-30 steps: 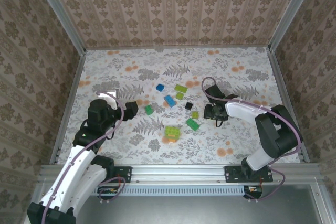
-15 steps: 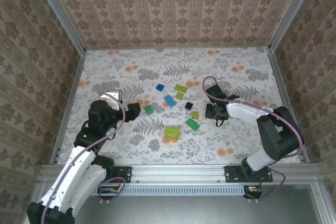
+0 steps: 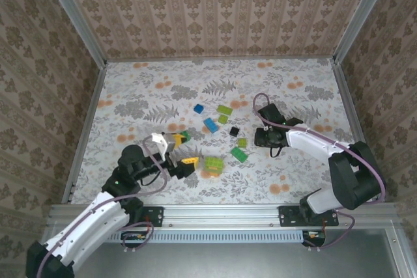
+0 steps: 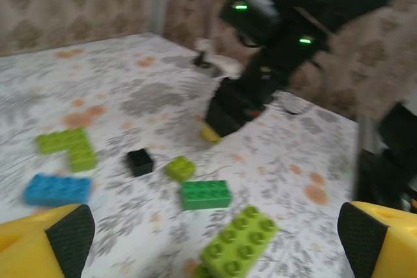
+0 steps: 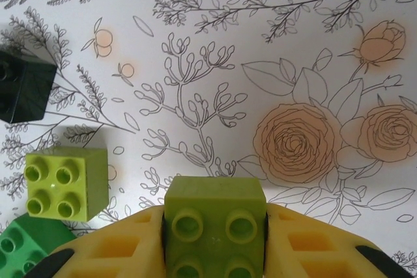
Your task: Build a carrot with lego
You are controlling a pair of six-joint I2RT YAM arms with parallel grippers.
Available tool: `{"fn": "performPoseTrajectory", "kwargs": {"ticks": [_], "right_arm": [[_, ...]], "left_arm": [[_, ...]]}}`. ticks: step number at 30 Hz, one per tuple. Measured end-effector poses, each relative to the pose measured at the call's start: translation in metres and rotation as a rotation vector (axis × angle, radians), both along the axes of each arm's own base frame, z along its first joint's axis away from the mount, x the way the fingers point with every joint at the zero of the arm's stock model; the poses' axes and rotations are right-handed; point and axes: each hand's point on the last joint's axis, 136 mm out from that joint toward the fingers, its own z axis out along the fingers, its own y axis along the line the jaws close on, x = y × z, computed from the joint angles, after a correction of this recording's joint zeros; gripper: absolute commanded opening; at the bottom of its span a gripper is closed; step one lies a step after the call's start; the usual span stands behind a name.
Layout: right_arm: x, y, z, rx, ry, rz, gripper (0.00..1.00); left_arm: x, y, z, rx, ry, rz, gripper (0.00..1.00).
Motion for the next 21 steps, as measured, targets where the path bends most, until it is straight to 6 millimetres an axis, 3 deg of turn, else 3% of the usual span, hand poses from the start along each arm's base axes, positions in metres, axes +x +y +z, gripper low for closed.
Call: {"fn": "performPoseTrajectory", "kwargs": {"ticks": [6, 16, 21], "right_arm": [[-0.002, 0.004, 0.000, 0.015, 0.010, 0.031, 0.33], [-0.002, 0.008, 0.002, 0.026, 0.010, 0.043, 0.32], [0.003, 0.013, 0.010, 0.033, -0.007, 0.053, 0.31]], "left_arm": [[-0.027, -0.017, 0.007, -0.012, -0.084, -0.150, 1.00], [-0.013, -0.032, -0.032, 0.087, -0.026, -0.138, 1.00], [-0.016, -0.040, -0.049, 0.123, -0.018, -0.162, 1.00]]}}
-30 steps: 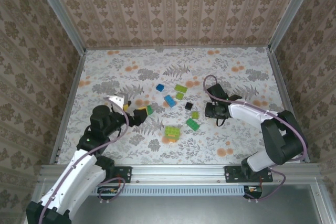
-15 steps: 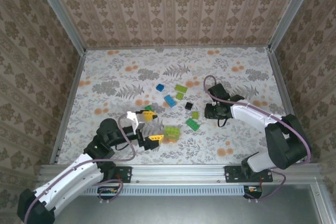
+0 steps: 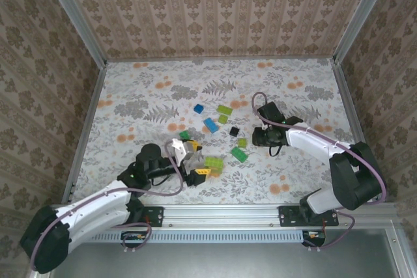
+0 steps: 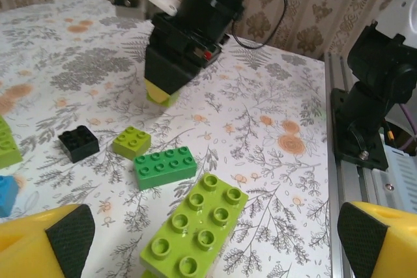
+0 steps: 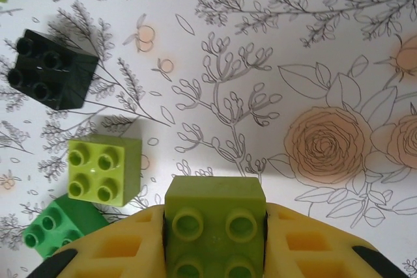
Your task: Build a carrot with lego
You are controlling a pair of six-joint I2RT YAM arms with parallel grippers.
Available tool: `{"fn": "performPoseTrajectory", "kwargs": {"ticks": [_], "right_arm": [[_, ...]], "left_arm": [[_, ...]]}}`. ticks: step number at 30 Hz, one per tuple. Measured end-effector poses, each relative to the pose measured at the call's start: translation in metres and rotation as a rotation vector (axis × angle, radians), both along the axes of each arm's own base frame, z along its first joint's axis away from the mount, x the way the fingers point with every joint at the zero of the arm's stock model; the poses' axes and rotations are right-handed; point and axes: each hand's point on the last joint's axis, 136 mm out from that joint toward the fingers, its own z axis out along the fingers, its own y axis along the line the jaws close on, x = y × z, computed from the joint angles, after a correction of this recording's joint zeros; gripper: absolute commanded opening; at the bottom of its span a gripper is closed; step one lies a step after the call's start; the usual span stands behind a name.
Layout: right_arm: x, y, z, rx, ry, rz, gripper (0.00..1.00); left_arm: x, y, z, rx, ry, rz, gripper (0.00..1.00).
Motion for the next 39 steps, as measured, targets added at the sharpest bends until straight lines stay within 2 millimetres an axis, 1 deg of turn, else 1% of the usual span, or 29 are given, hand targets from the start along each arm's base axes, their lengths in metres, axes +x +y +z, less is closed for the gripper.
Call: {"fn": "performPoseTrajectory", "kwargs": {"ticks": [6, 10, 13, 16, 20, 22, 24, 28, 30, 32, 35, 37, 39], "right_arm": [[0.000, 0.002, 0.001, 0.003, 0.007, 0.006, 0.31], [-0.003, 0.001, 0.000, -0.002, 0.019, 0.015, 0.31], [-0.006, 0.000, 0.000, -0.012, 0.033, 0.023, 0.30], [-0.009, -0.001, 0.000, -0.018, 0.048, 0.024, 0.30], [-0.014, -0.001, 0.001, -0.026, 0.064, 0.030, 0.31], [-0.016, -0.001, 0.002, -0.028, 0.068, 0.034, 0.30], [-0.018, 0.000, 0.003, -0.030, 0.072, 0.039, 0.30], [-0.019, 0.003, 0.006, -0.032, 0.074, 0.049, 0.30], [-0.019, 0.006, 0.009, -0.032, 0.073, 0.057, 0.30], [-0.018, 0.009, 0.013, -0.033, 0.067, 0.066, 0.30], [-0.017, 0.015, 0.019, -0.036, 0.055, 0.078, 0.30], [-0.016, 0.018, 0.021, -0.037, 0.049, 0.084, 0.29], [-0.015, 0.021, 0.022, -0.036, 0.047, 0.088, 0.29]], "left_arm": [[-0.007, -0.012, -0.014, 0.033, -0.021, -0.049, 1.00], [-0.008, -0.019, -0.035, 0.094, -0.032, -0.059, 1.00], [-0.009, -0.019, -0.047, 0.130, -0.058, -0.055, 1.00], [-0.009, -0.016, -0.048, 0.134, -0.094, -0.044, 1.00], [-0.007, -0.015, -0.035, 0.103, -0.159, -0.032, 1.00], [-0.005, -0.016, -0.033, 0.099, -0.180, -0.032, 1.00], [-0.004, -0.018, -0.040, 0.119, -0.184, -0.039, 1.00], [-0.005, -0.020, -0.064, 0.188, -0.164, -0.061, 1.00], [-0.004, -0.020, -0.070, 0.207, -0.163, -0.066, 1.00], [-0.002, -0.020, -0.069, 0.200, -0.170, -0.065, 0.99], [0.005, -0.020, -0.061, 0.168, -0.188, -0.056, 0.98], [0.008, -0.020, -0.058, 0.152, -0.195, -0.056, 0.94], [0.010, -0.021, -0.060, 0.149, -0.193, -0.067, 0.90]]}}
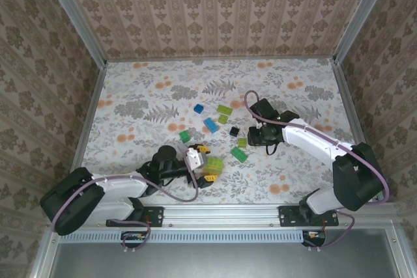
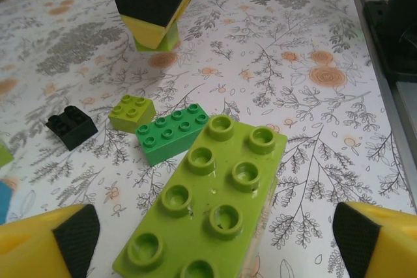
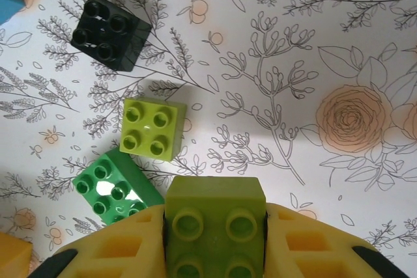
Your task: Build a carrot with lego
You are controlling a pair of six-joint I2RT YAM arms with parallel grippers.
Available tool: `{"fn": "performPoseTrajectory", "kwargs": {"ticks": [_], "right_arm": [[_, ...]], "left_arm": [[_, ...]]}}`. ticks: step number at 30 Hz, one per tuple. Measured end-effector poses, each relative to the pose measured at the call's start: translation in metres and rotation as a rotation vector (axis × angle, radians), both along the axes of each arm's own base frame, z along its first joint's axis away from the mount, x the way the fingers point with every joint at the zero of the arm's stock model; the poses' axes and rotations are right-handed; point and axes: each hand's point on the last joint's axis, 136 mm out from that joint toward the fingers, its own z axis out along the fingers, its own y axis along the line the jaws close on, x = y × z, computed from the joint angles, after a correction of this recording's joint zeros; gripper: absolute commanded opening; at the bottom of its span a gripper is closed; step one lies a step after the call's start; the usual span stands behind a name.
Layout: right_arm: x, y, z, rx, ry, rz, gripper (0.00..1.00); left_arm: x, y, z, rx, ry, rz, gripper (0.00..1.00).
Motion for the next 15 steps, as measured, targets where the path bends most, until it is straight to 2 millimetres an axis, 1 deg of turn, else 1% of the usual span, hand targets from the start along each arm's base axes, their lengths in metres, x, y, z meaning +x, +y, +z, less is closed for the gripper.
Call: {"fn": "performPoseTrajectory", "kwargs": {"ticks": [6, 15], "right_arm": [[-0.002, 0.008, 0.001, 0.000, 0.008, 0.007, 0.29], [-0.003, 0.011, -0.003, -0.012, 0.029, 0.005, 0.29]], "left_arm": [[0.010, 0.001, -0.012, 0.008, 0.043, -0.017, 0.82], [0.002, -0.003, -0.001, -0.036, 0.035, -0.084, 0.79]]}}
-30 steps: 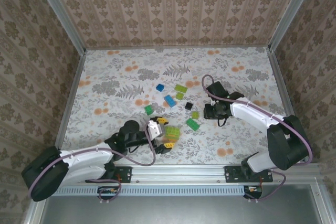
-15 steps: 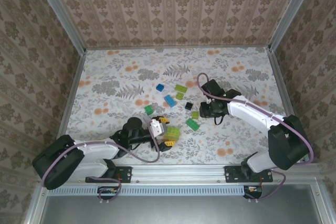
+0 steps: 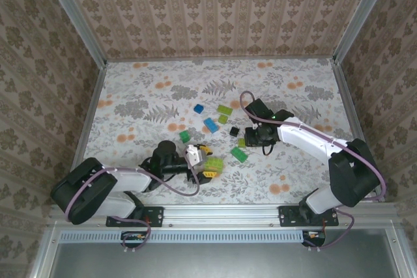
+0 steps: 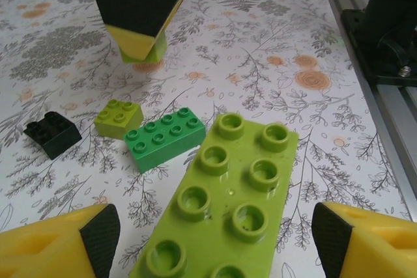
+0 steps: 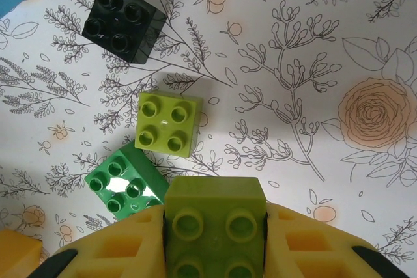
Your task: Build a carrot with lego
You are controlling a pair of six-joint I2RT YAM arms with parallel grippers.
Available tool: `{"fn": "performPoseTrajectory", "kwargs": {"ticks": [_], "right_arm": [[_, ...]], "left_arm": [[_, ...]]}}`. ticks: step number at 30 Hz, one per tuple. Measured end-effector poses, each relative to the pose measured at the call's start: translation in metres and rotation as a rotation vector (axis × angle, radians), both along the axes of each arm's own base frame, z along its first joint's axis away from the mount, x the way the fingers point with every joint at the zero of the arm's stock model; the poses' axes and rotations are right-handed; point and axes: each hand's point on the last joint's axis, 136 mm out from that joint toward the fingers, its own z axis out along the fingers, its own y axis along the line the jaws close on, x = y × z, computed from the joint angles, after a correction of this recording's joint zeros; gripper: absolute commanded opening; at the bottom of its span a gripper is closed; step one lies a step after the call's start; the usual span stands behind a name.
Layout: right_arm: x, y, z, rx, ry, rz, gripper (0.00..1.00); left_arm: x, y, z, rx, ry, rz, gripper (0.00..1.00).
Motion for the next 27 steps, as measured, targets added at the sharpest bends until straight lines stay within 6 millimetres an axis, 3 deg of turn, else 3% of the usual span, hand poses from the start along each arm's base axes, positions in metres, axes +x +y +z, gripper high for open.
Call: {"fn": "performPoseTrajectory", "kwargs": {"ticks": [8, 20, 27], "right_arm": [[-0.001, 0.007, 0.003, 0.005, -0.005, 0.013, 0.28], [-0.018, 0.024, 0.016, 0.002, 0.032, 0.035, 0.26], [-0.037, 0.038, 0.043, 0.041, 0.030, 0.035, 0.25]], "left_arm": [[0.001, -0.005, -0.001, 0.000, 0.003, -0.041, 0.55], [-0.001, -0.006, -0.004, 0.007, 0.013, -0.057, 0.42], [0.003, -0.009, -0.006, 0.014, 0.011, -0.056, 0.40]]}}
